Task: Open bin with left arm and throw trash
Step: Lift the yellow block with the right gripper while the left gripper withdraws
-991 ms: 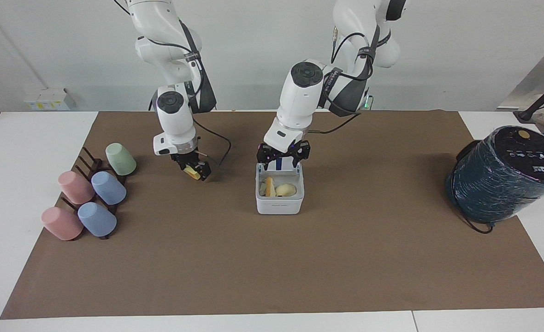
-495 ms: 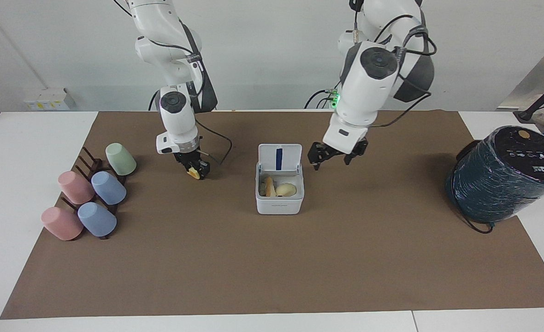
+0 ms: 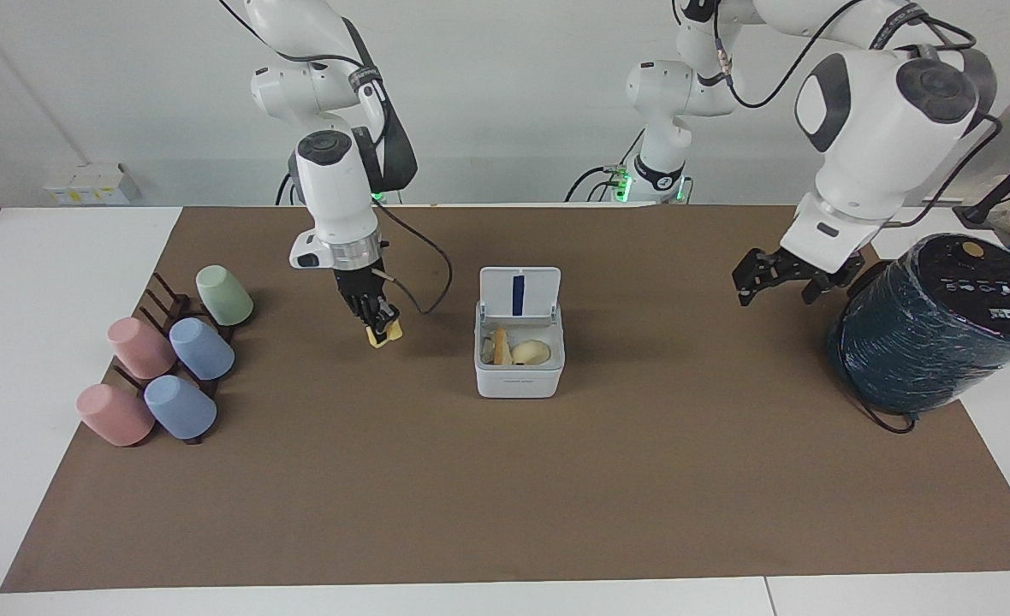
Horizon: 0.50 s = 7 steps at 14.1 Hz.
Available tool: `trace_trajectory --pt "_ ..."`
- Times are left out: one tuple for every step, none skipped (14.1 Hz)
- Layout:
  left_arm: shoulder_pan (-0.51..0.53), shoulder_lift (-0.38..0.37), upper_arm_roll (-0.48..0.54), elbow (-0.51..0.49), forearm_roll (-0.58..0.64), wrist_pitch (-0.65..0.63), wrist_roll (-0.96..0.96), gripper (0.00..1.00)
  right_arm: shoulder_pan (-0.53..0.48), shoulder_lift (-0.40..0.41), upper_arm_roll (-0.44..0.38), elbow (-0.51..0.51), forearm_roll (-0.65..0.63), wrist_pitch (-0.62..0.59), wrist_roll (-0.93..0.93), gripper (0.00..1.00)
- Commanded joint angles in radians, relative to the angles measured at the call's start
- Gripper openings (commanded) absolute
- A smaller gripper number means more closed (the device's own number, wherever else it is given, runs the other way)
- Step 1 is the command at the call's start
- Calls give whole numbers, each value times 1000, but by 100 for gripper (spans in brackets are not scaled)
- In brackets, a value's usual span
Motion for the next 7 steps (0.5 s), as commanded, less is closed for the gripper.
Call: trace_trajectory --pt "12 -78 -16 -7 36 -81 25 100 -17 103 8 203 22 -68 35 0" --pt "10 -93 -16 -8 36 -92 25 100 -18 119 8 251 46 -79 44 0" --pt "10 -110 -17 -11 34 -93 23 100 -8 131 8 289 59 -99 43 0" --pt "10 -119 -19 -11 33 -93 23 100 3 154 8 331 61 -131 43 0" --pt "7 -124 -19 -13 31 -93 23 100 26 177 9 368 65 -147 55 0" --pt "4 -128 -20 -13 28 -93 23 100 61 203 9 398 79 -145 100 0" --pt "3 -130 -20 -13 27 -90 23 100 80 223 9 426 90 -151 154 0"
